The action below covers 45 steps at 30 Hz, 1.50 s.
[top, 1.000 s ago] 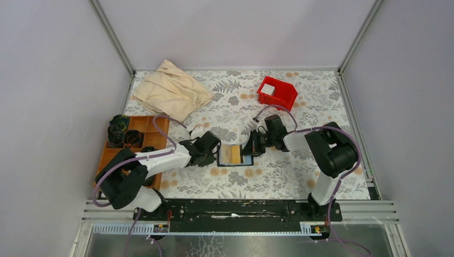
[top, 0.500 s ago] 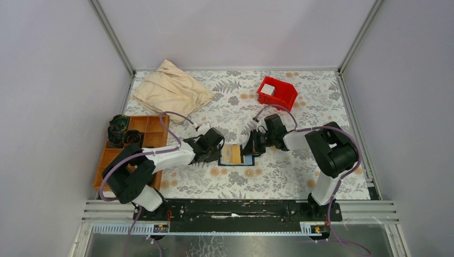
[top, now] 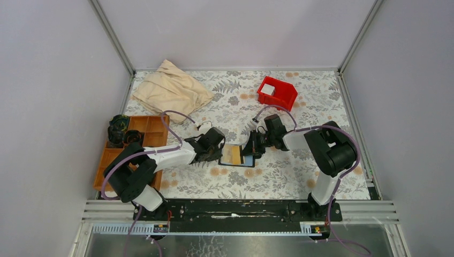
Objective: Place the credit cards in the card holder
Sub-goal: Insert the credit card into the card holder.
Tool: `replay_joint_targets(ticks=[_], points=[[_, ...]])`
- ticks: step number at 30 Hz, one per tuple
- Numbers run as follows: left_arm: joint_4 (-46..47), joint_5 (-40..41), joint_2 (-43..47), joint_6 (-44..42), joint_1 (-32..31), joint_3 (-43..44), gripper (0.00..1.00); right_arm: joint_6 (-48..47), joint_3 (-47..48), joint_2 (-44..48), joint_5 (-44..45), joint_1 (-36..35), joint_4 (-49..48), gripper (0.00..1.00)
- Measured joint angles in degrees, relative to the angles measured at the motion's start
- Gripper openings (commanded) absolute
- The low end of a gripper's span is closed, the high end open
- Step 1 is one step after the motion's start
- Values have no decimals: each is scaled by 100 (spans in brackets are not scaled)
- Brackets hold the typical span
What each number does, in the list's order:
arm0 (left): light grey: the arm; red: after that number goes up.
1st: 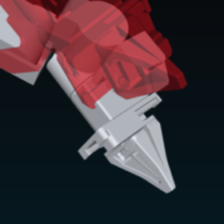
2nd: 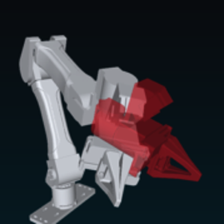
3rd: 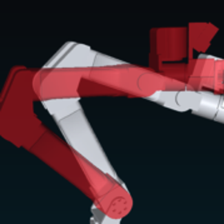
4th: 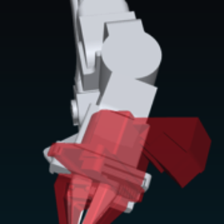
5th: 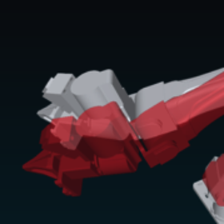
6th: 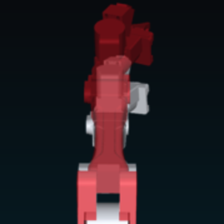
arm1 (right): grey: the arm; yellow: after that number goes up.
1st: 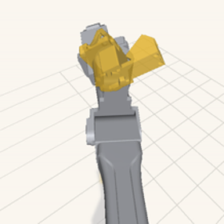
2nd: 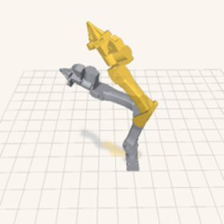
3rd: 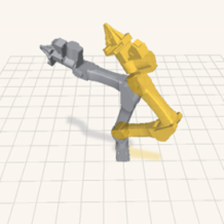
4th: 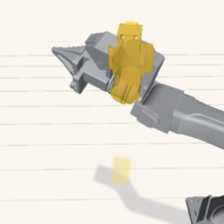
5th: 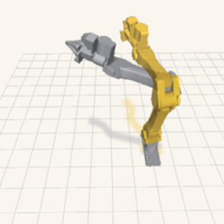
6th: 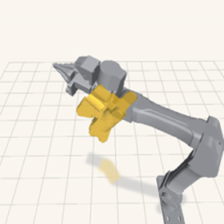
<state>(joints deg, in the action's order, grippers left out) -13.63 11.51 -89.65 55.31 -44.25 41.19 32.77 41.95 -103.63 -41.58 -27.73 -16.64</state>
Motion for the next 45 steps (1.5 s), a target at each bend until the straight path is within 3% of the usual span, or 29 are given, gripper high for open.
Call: replay_joint_targets(ticks=[26, 45], points=[[444, 96, -140, 50, -85, -15, 0, 1486, -682, 656, 1121, -83, -345, 0], [962, 55, -317, 229, -227, -37, 0, 1961, -931, 1034, 1961, -92, -518, 0]])
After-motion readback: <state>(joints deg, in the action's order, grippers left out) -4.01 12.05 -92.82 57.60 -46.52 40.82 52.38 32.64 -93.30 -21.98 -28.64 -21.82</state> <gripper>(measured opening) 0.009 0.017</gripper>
